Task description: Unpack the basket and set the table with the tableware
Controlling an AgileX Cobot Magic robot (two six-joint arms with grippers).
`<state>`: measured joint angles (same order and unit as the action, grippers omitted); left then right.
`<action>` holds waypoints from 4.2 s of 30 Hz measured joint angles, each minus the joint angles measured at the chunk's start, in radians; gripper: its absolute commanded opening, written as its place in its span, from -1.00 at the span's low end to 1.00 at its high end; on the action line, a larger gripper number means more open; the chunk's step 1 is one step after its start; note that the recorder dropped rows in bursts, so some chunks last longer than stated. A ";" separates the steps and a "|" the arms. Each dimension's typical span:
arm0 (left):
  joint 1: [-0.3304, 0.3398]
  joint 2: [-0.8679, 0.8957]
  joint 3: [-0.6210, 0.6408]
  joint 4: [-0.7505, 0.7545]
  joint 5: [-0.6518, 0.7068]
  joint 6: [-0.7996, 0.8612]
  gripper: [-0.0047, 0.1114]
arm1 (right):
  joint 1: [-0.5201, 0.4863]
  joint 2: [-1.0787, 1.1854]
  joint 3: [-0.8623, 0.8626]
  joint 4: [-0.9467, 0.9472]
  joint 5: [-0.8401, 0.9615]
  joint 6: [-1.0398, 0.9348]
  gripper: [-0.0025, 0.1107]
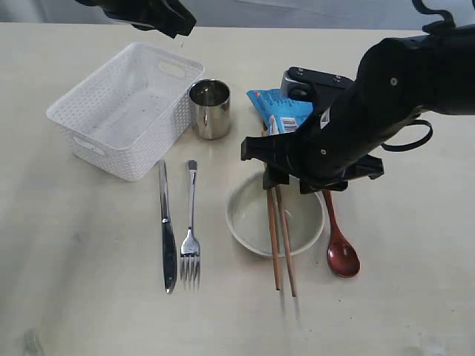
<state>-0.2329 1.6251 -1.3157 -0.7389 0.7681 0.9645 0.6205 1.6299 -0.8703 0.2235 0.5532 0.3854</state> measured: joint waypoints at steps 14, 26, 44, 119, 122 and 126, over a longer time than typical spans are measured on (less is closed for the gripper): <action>0.000 0.000 0.000 0.000 0.000 -0.004 -0.92 | 0.010 0.000 -0.004 0.007 -0.005 -0.046 0.05; 0.000 0.000 0.009 0.000 -0.002 -0.004 -0.92 | 0.069 0.000 -0.004 0.013 -0.003 -0.045 0.05; 0.000 0.000 0.011 0.000 -0.002 -0.007 -0.92 | 0.070 0.000 0.029 0.039 -0.001 -0.041 -0.56; 0.000 -0.307 0.383 -0.126 -0.521 -0.038 -0.92 | 0.070 -0.673 0.298 -0.561 -0.520 -0.048 -0.95; 0.000 -0.307 0.383 -0.130 -0.521 -0.038 -0.92 | 0.070 -0.673 0.298 -0.561 -0.520 -0.048 -0.95; 0.000 -0.307 0.383 -0.130 -0.521 -0.038 -0.92 | 0.070 -0.673 0.298 -0.561 -0.520 -0.048 -0.95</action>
<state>-0.2329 1.3176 -0.9325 -0.8691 0.2466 0.9263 0.6907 0.9565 -0.5720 -0.3373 0.0331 0.3377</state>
